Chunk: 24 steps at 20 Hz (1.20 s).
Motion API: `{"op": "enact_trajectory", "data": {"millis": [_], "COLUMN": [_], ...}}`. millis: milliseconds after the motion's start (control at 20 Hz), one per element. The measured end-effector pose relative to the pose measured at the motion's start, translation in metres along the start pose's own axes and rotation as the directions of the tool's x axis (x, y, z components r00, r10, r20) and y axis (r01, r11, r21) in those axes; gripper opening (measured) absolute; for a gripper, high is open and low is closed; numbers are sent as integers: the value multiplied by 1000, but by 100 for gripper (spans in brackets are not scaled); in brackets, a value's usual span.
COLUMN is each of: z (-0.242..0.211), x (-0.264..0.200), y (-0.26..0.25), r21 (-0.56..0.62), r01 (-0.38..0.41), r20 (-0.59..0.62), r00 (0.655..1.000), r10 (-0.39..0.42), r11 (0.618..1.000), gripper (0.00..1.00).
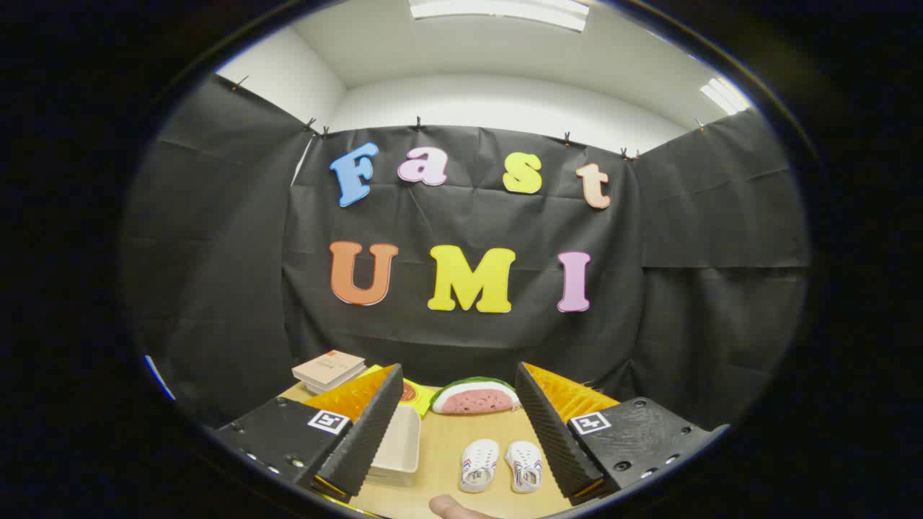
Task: Open the storage box then place both shoes into the box .Put the left shoe in first, then the right shoe, with the right side of both shoes facing outward in a uniform manner.
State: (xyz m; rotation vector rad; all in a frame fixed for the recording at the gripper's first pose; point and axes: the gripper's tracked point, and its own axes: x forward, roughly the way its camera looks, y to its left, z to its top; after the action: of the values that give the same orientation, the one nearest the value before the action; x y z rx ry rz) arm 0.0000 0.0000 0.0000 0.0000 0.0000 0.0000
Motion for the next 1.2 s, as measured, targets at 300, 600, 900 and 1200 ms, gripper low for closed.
{"op": "enact_trajectory", "data": {"millis": [300, 600, 900, 1200], "z": [-4, -17, -19, -32], "x": [10, 23, 43, 58], "y": [-24, -43, -58, -69], "r21": [27, 43, 68, 55], "r01": [7, 15, -8, -51], "r20": [-11, -47, -67, -97], "r00": [1000, 999, 998, 994], "r10": [-6, -13, 13, 56], "r11": [1000, 999, 998, 997], "gripper": [95, 95, 95, 95]}}
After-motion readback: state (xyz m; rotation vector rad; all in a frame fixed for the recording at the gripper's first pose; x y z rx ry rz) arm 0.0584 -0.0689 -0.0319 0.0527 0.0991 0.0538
